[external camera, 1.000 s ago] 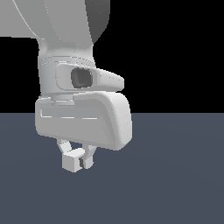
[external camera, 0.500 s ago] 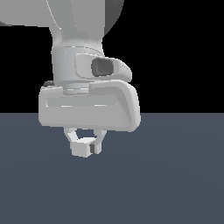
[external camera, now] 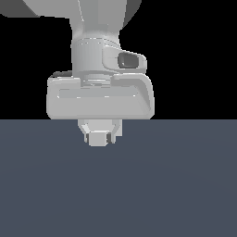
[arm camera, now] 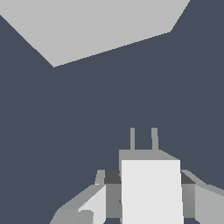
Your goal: Plug the charger into the wall socket.
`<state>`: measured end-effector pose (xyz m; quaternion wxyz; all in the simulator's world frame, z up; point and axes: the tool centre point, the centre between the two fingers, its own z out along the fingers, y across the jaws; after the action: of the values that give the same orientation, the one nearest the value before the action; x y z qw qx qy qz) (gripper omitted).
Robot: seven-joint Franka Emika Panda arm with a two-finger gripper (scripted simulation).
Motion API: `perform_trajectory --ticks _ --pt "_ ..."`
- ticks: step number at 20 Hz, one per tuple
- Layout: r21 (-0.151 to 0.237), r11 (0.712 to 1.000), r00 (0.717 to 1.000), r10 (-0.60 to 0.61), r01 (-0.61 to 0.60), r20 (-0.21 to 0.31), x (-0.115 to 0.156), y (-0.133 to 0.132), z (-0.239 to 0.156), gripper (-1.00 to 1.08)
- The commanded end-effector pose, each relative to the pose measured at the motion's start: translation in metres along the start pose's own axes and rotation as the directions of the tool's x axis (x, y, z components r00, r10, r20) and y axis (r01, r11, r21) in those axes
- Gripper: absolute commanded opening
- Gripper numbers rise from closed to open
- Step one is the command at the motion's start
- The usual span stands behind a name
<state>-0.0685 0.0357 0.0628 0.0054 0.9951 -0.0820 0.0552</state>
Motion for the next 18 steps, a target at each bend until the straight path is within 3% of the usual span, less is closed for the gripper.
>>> perform_trajectory --ticks 1,10,18 --pt "0.006 0.998 0.998 -0.057 0.057 0.0 0.006 0.002 -0.006 -1.0" --pt "0.026 0.974 0.974 -0.226 0.226 -0.002 0.027 0.004 -0.025 -1.0" --pt "0.036 0.952 0.952 -0.305 0.305 -0.003 0.036 0.003 -0.033 -1.0"
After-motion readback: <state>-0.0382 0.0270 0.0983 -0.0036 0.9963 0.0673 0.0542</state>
